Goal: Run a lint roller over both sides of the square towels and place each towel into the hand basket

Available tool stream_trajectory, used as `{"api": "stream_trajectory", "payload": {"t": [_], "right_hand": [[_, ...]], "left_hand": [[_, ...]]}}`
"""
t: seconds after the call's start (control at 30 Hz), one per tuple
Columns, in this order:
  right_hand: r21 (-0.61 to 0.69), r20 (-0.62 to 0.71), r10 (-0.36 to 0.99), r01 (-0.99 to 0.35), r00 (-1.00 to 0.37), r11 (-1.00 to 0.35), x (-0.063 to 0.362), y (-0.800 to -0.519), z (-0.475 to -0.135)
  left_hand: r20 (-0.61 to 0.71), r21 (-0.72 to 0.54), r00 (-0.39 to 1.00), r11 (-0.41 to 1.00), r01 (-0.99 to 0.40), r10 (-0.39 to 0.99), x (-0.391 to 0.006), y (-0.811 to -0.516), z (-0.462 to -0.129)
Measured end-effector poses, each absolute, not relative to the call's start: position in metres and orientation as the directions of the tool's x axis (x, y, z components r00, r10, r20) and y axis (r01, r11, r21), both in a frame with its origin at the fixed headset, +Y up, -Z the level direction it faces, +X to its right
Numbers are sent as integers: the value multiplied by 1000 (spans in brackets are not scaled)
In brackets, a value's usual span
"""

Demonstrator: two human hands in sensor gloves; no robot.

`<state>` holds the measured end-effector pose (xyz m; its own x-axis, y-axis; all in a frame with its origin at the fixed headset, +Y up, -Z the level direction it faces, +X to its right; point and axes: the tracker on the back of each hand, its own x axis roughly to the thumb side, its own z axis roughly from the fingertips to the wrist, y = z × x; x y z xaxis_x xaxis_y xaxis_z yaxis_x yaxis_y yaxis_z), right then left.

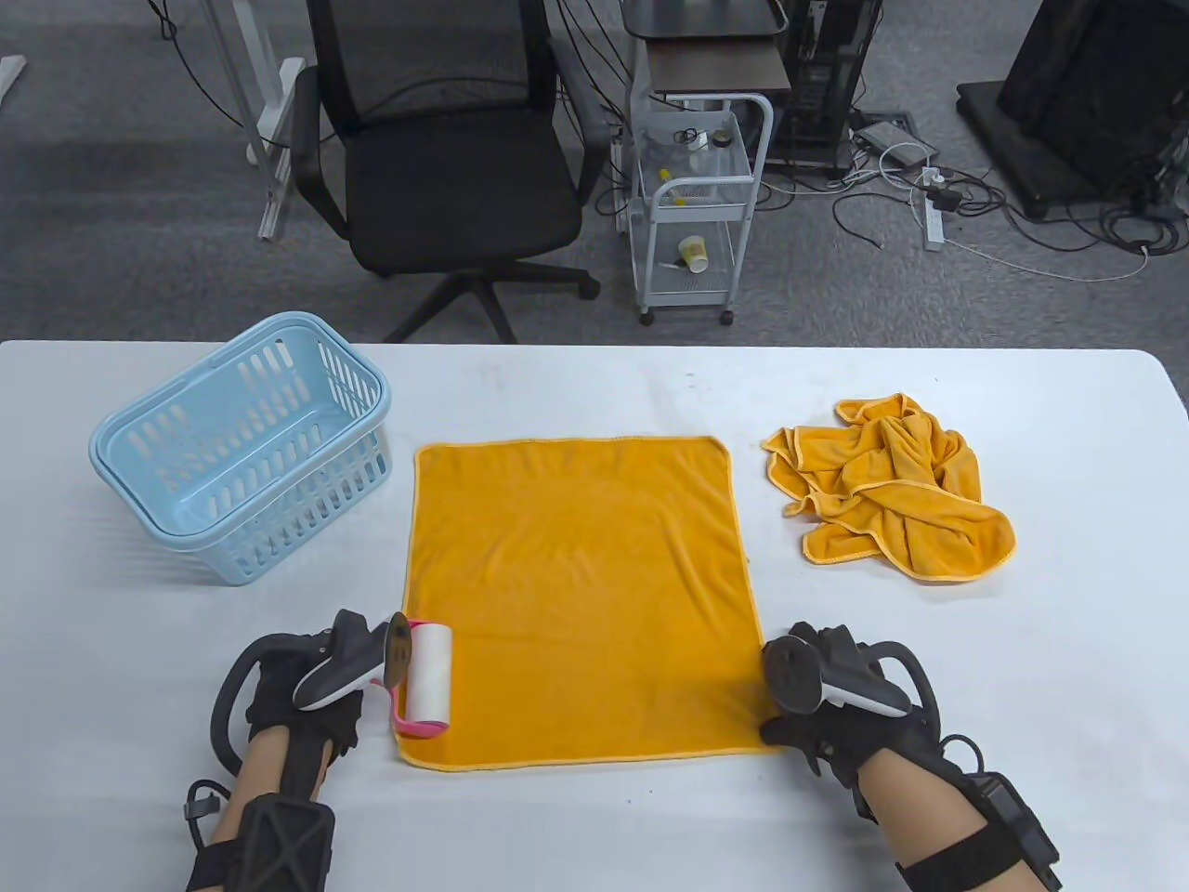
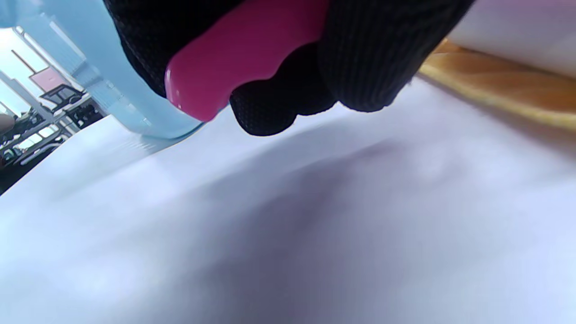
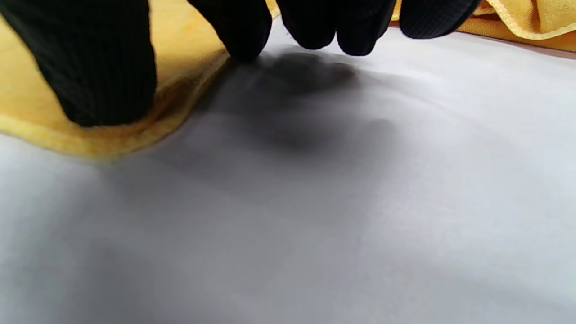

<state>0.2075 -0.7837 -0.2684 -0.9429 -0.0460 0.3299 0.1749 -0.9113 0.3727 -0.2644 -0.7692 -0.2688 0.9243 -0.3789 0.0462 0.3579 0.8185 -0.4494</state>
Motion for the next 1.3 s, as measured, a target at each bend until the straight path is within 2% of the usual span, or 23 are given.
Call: {"api": "stream_trajectory", "payload": {"t": [0.13, 0.27, 0.37, 0.47, 0.73, 0.93, 1.03, 1.13, 1.2, 1.3], "right_hand": [[376, 325, -41, 169, -945, -911, 208, -784, -269], [380, 322, -34, 162, -946, -911, 208, -784, -269], [385, 320, -25, 154, -947, -910, 209, -784, -269], [386, 319, -23, 152, -947, -910, 209, -784, -269], [390, 310, -10, 137, -951, -911, 211, -785, -270], [392, 306, -5, 131, -952, -911, 211, -785, -270], [393, 305, -3, 128, -952, -911, 211, -785, -270], [394, 304, -4, 129, -953, -910, 211, -785, -270], [395, 303, -3, 128, -953, -910, 212, -784, -270], [383, 302, 5, 116, -953, -916, 212, -784, -271]], "left_hand": [[29, -416, 967, 876, 243, -254, -277, -769, -267], [-85, -345, 995, 936, -71, 44, -298, -763, -268], [-165, -243, 976, 953, -179, 141, -316, -755, -266], [-243, -207, 949, 946, -251, 199, -332, -757, -265], [-424, -215, 873, 910, -355, 240, -372, -781, -262], [-500, -248, 851, 915, -319, 161, -383, -793, -262], [-509, -279, 856, 922, -267, 94, -383, -795, -263], [-511, -258, 852, 925, -279, 114, -380, -789, -261], [-473, -242, 872, 934, -263, 123, -375, -779, -261], [-357, -143, 920, 964, -223, 160, -358, -752, -258]]}}
